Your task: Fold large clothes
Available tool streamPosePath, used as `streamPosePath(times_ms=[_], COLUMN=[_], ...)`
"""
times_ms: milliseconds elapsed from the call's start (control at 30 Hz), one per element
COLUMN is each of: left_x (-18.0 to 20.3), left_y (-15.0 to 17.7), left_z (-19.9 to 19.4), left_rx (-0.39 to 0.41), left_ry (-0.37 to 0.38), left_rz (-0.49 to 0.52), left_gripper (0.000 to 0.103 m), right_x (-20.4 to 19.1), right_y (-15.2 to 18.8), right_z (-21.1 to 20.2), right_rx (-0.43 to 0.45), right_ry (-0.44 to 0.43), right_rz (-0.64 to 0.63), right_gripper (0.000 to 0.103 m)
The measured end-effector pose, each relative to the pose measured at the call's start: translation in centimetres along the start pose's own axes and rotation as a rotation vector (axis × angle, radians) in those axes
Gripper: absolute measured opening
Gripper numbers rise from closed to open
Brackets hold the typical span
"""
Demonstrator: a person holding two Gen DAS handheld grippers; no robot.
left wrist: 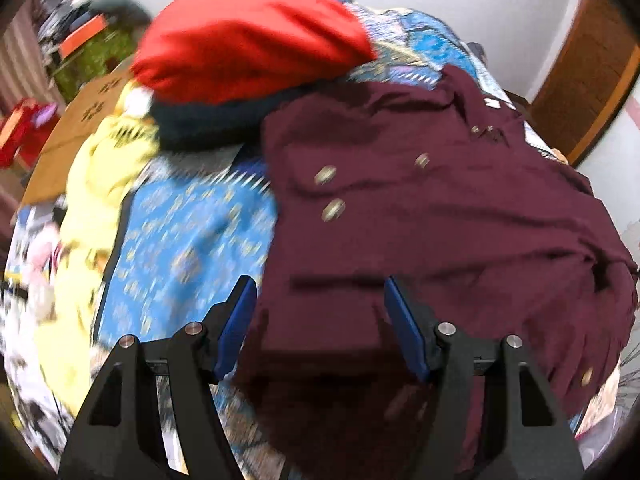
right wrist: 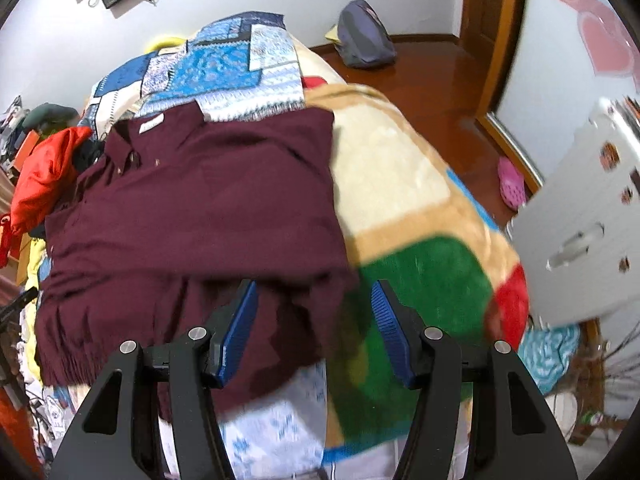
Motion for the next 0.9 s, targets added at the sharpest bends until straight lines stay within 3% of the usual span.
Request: streamPosePath(times_ms=[267, 433, 533, 633, 700, 733, 900], left_x=[-3.9, -3.3, -2.3, -1.7, -1.1, -0.9, 0.5], left_y=[5.4, 7.5, 8.3, 8.7, 8.9, 9.0, 9.2], left_z=[-0.8, -0.1, 0.3, 0.2, 0.2, 0.2, -0.3], left_rx=[-0.063, -0.115, -0.135, -0.13, -0.149, -0.165, -0.164], left_ry=[0.03, 0.137, 0.192, 0.193, 0.268, 0.308, 0.337], left_rz=[-0.141, -0.209, -0.241, -0.266, -0.299, -0.318, -0.3], left_gripper=[0.065, 0.065, 0.065, 0.066, 0.066, 0.066, 0.067], right_x=[-0.9, -2.3, -3.0, -3.6, -3.9, -4.1, -5.7], right_y=[2.8, 2.9, 3.5, 3.7, 3.6, 3.5, 2.8], right_z=[1.5, 2.4, 2.9, 3.0, 2.8, 2.6, 2.2], right_rx=[-0.074, -0.087, -0.094, -0.083, -0.069, -0.059, -0.012], right_ry=[-0.11, -0.195, -0.196, -0.214, -0.223, -0.234, -0.303], right_rz=[0.08, 0.12, 0.122, 0.123, 0.111, 0.106, 0.056], right_gripper=[0.055, 0.055, 0.055, 0.056, 0.056, 0.054, 0.028])
Point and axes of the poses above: each gripper's, at about its wrist camera, not at the fingertips, and z roughly the way its jaws point, x to its right, y to its underside, the point moved 6 cm from there along z, roughly the way its jaws point, and after that the axes turned 3 degrees about -z, right-handed, at the moved point
